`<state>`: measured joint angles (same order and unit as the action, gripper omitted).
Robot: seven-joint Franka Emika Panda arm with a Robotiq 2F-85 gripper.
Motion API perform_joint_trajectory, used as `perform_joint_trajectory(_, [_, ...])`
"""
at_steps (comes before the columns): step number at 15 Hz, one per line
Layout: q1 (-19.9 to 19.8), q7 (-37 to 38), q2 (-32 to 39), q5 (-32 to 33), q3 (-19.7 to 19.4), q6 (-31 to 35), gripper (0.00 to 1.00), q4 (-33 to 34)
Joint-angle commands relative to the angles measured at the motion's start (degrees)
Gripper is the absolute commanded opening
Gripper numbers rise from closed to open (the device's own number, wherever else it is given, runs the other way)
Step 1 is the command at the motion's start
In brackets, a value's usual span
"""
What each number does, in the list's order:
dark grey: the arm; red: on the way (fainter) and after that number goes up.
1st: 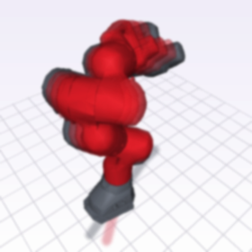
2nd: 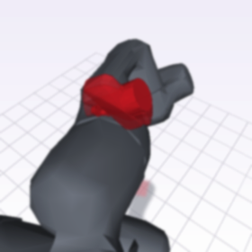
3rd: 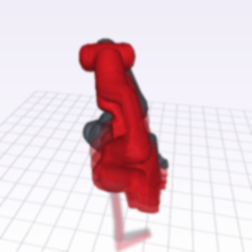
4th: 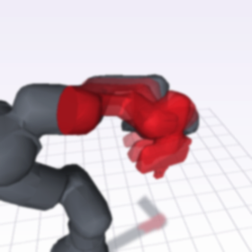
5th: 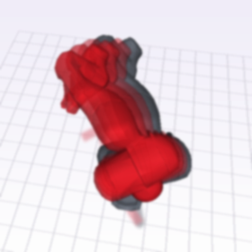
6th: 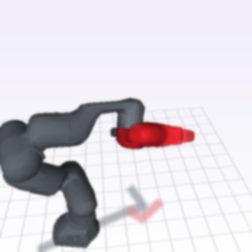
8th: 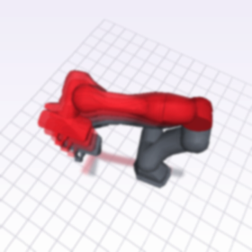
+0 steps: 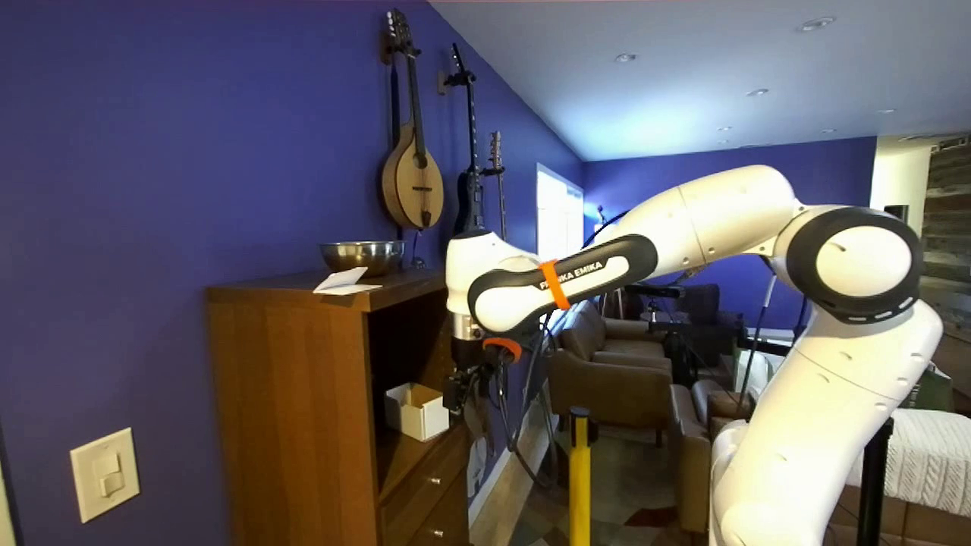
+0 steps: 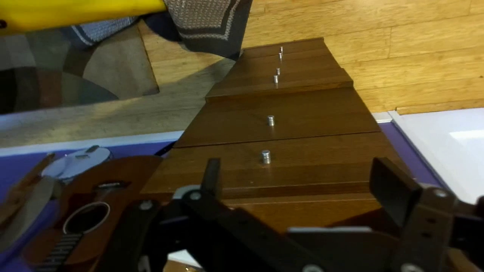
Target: Put the box on top of the shelf
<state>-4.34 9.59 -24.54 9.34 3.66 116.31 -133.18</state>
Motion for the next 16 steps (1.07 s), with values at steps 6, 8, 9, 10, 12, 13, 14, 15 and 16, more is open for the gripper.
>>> perform_joint_trajectory(6, [-1.33, 5.58, 7.7, -4.44, -4.06, 2.05, 1.0, 4.03])
perform_joint_trajectory(8, [-2.89, 14.46, 8.74, -5.39, -4.02, 2.35, 1.0, 5.13])
perform_joint_trajectory(9, [-3.41, 16.76, 9.53, -5.49, -4.32, 2.98, 1.0, 5.22])
perform_joint_trajectory(10, [-3.96, 19.1, 10.04, -5.45, -4.52, 3.86, 1.0, 4.97])
perform_joint_trajectory(12, [-5.1, 22.95, 11.12, -5.92, -5.39, 4.62, 1.0, 4.71])
perform_joint_trajectory(13, [-5.53, 24.71, 11.49, -6.44, -5.82, 4.64, 1.0, 4.81])
perform_joint_trajectory(14, [-5.85, 26.53, 11.92, -7.05, -6.24, 4.57, 1.0, 5.06])
perform_joint_trajectory(15, [-6.08, 28.16, 12.12, -7.83, -6.74, 4.21, 1.0, 5.31])
perform_joint_trajectory(16, [-6.2, 30.14, 12.32, -8.56, -7.03, 4.02, 1.0, 5.62])
